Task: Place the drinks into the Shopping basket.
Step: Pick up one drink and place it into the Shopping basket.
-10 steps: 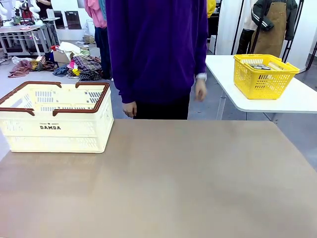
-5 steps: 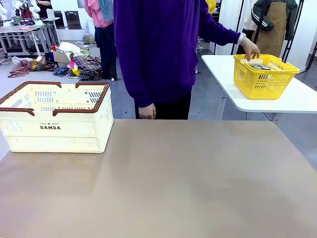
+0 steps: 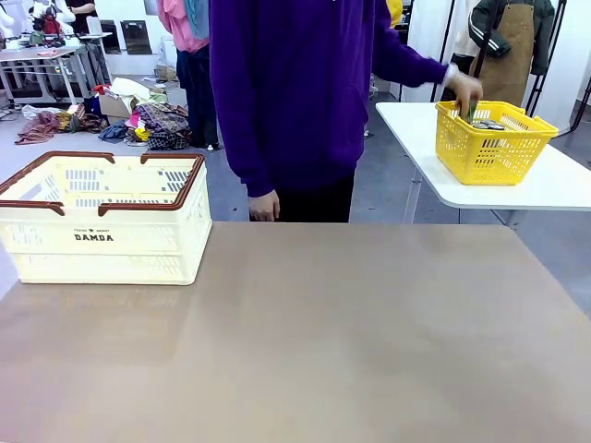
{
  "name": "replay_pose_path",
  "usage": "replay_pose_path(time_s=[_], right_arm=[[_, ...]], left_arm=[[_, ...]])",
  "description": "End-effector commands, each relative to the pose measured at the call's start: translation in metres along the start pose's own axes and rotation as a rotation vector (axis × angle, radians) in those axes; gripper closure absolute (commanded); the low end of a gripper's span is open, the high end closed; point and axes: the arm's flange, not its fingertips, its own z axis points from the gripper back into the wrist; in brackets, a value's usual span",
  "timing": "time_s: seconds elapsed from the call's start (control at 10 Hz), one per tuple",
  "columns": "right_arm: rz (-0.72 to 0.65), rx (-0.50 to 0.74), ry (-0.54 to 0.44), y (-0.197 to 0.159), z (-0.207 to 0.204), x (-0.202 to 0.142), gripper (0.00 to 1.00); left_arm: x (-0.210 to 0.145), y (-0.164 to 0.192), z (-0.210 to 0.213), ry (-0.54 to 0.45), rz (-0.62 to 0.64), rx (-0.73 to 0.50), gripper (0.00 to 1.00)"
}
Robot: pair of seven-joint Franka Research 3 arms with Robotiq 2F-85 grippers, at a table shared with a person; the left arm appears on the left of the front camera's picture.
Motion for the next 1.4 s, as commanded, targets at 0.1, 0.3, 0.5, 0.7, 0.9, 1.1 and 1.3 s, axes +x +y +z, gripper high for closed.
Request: replay_pose_path(time_s=[0.1, 0.3, 0.5, 0.7, 0.9, 1.1, 1.3], right_arm=[[0.023, 0.019, -0.002, 0.0008, 0.0002, 0.0027, 0.0], [0.023, 0.019, -0.002, 0.0008, 0.0002, 0.0027, 0.0], [0.023, 0.019, -0.002, 0.0008, 0.0002, 0.0027, 0.0], [0.023, 0.019, -0.002, 0.0008, 0.0002, 0.0027, 0.0], [0.023, 0.019, -0.002, 0.0008, 0.0002, 0.0027, 0.0], [0.023, 0.019, -0.002, 0.0008, 0.0002, 0.0027, 0.0], [0.023, 0.019, -0.002, 0.0008, 0.0002, 0.0027, 0.0]], left_arm=[[-0.0028, -0.0014, 0.0021, 0.015, 0.001, 0.001, 0.0], [-0.0028, -0.0014, 0.0021, 0.015, 0.001, 0.001, 0.0], [-0.0028, -0.0014, 0.0021, 0.015, 0.001, 0.001, 0.0], [-0.0028, -0.0014, 0.0021, 0.015, 0.001, 0.001, 0.0], [-0.0028, -0.0014, 0.0021, 0.015, 0.001, 0.001, 0.0], [-0.0028, -0.0014, 0.0021, 0.015, 0.001, 0.001, 0.0], [-0.0028, -0.0014, 0.0021, 0.015, 0.001, 0.001, 0.0]])
